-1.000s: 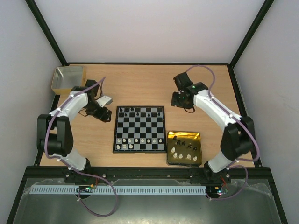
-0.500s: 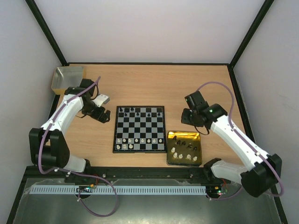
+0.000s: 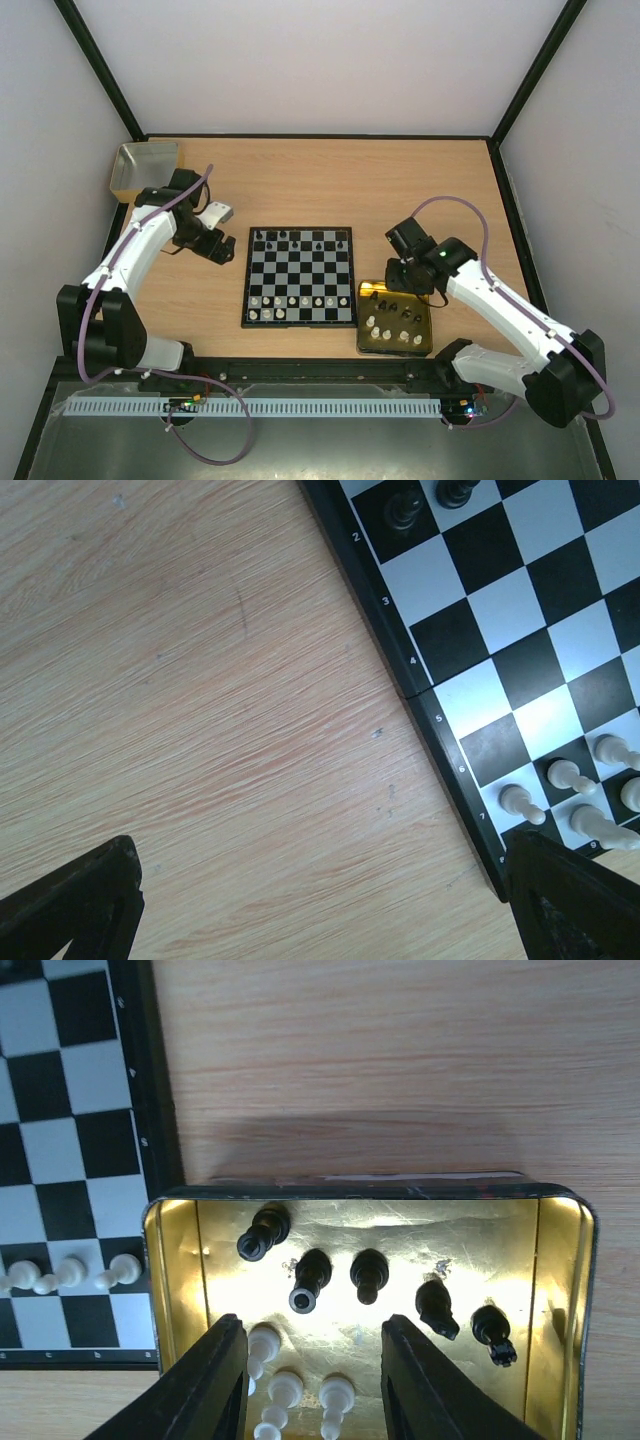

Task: Set up the chess pieces on the board
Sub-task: Pick up the chess piece from the storage box.

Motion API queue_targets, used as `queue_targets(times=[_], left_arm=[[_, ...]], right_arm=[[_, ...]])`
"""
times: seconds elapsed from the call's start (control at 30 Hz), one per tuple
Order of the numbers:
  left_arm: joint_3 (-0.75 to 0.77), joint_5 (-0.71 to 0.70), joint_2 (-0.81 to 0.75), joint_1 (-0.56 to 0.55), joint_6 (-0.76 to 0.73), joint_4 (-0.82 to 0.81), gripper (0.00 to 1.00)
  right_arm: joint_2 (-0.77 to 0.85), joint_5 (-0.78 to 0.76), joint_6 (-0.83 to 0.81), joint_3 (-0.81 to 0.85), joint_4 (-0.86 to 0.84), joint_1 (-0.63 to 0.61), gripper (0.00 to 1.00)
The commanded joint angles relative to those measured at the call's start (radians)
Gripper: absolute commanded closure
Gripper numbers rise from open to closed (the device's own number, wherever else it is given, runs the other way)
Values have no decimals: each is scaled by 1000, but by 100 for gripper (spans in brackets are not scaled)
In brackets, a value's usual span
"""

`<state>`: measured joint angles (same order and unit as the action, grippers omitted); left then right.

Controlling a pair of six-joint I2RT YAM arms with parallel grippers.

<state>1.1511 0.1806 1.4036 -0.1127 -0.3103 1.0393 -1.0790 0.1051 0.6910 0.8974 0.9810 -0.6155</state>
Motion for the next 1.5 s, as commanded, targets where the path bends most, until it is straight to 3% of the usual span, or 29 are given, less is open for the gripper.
queue_targets(times=[0.0,0.4,0.67,1.47], left_arm=[[24,-41,-27,3,29,31,2],[-1,-45,-17,-10,29,0,3],[-39,-84,-9,-58,59,-48,3],[-43,-118,-21,-87,78,-61,3]], right_arm=[[-49,22,-51,-13,-34,-4,65],[-4,132,19,-66,-68,-35,66],[-14,93,91,-75,-45,-133,68],[-238,38,44,-103,-204,-93,70]])
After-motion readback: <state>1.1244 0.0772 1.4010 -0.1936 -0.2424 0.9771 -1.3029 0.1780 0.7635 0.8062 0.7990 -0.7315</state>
